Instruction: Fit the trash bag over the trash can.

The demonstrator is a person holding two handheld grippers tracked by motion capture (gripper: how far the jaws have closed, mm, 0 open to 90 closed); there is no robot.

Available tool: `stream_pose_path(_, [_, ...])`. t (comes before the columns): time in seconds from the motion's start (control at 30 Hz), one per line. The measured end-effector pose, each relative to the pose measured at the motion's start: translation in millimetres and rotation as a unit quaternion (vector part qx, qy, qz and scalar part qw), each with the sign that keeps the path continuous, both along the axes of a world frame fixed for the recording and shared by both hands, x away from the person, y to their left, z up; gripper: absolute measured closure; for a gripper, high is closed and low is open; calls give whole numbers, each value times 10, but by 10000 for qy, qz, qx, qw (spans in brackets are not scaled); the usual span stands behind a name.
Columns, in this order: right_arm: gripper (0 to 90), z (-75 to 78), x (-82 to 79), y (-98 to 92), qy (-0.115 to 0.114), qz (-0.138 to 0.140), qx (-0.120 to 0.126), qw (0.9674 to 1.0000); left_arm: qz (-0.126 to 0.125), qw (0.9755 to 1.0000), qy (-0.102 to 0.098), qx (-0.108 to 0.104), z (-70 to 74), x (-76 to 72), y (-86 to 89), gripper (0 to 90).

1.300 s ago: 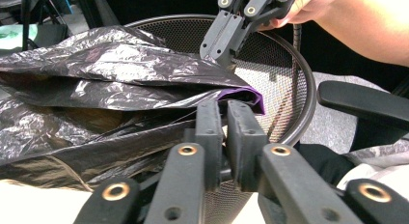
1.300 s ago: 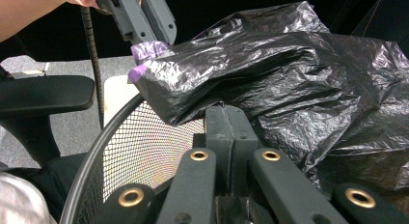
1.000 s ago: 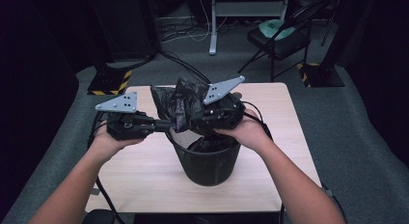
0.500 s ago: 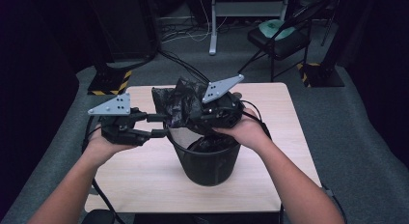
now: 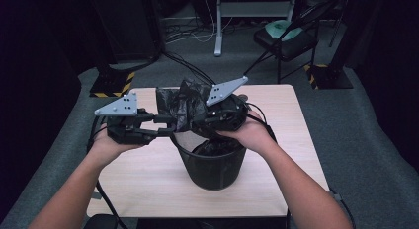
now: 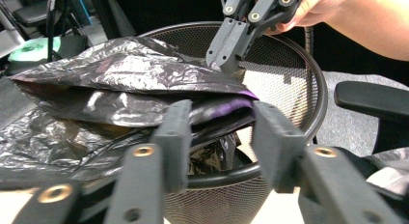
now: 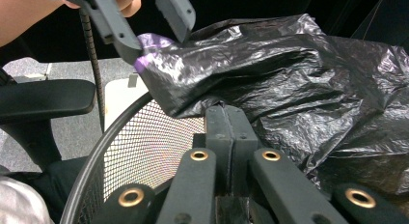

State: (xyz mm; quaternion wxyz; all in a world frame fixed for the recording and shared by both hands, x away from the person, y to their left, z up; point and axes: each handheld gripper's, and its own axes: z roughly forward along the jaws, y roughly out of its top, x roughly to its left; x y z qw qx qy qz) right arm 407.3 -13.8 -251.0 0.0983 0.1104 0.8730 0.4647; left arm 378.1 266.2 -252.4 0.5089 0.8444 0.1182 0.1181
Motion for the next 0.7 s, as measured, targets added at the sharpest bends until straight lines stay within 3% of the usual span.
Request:
stream_pose_path(0.03, [892, -1, 0, 0, 1, 4, 0, 10000, -12, 10000, -10, 14, 1, 0, -10, 634])
stream_pose_path(0.07, [892, -3, -2, 2, 3, 15, 1, 10000, -50, 10000, -39, 33, 3, 1, -18, 721])
stream_pose_path(0.23, [892, -8, -6, 9, 11, 34, -21, 10000, -148, 9999, -44, 18, 1, 12, -45, 822])
stream_pose_path(0.27, [892, -9, -7, 12, 12, 45, -23, 10000, -172, 9998, -58, 42, -1, 14, -50, 880])
stream_pose_path(0.5, [872, -19, -3, -3, 47, 58, -10, 10000, -70, 10000, -54, 46, -1, 34, -36, 898])
stream_pose_path(0.7, [781, -46, -14, -45, 79, 60, 2, 10000, 70, 10000, 3, 11, -29, 79, -8, 899])
